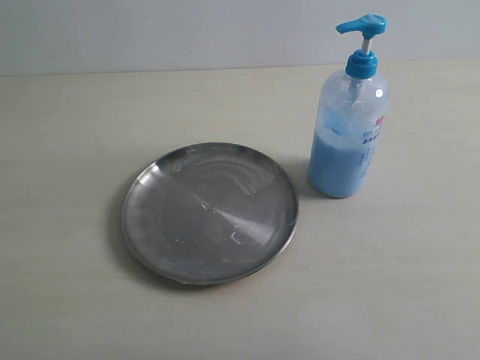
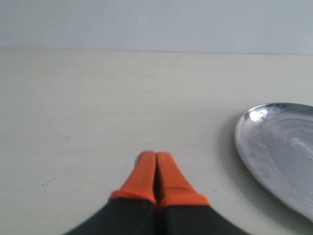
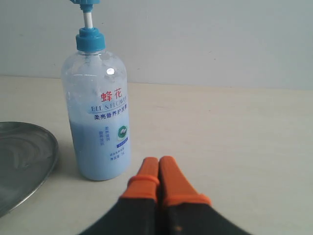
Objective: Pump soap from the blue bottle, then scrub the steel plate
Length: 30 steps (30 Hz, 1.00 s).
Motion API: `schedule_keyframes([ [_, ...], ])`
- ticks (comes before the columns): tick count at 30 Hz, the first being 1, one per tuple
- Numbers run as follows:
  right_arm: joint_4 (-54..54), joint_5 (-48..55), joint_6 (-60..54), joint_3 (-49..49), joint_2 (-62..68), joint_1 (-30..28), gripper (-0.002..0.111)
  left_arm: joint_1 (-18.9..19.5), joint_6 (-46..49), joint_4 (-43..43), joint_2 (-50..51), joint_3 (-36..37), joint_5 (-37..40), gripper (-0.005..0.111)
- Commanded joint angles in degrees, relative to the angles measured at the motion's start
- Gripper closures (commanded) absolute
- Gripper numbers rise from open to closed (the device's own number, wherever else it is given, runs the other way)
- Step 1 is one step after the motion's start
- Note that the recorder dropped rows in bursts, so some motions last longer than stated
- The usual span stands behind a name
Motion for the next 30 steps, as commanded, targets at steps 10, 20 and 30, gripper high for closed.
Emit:
schedule_keyframes([
  [10, -0.14, -0.79, 0.25, -1.75, 1.63, -0.16, 0.108, 0.2, -0.17, 0.04, -0.38, 0.15, -0.65, 0.107],
  [20, -0.14, -0.79, 0.25, -11.82, 10.29, -0.16, 0.108, 0.2, -0.17, 0.04, -0.38, 0.15, -0.65, 0.107],
  [30, -0.14, -0.79, 0.25, -24.33, 21.08, -0.16, 0.108, 0.2, -0.17, 0.04, -0.38, 0.15, -0.65, 0.107],
])
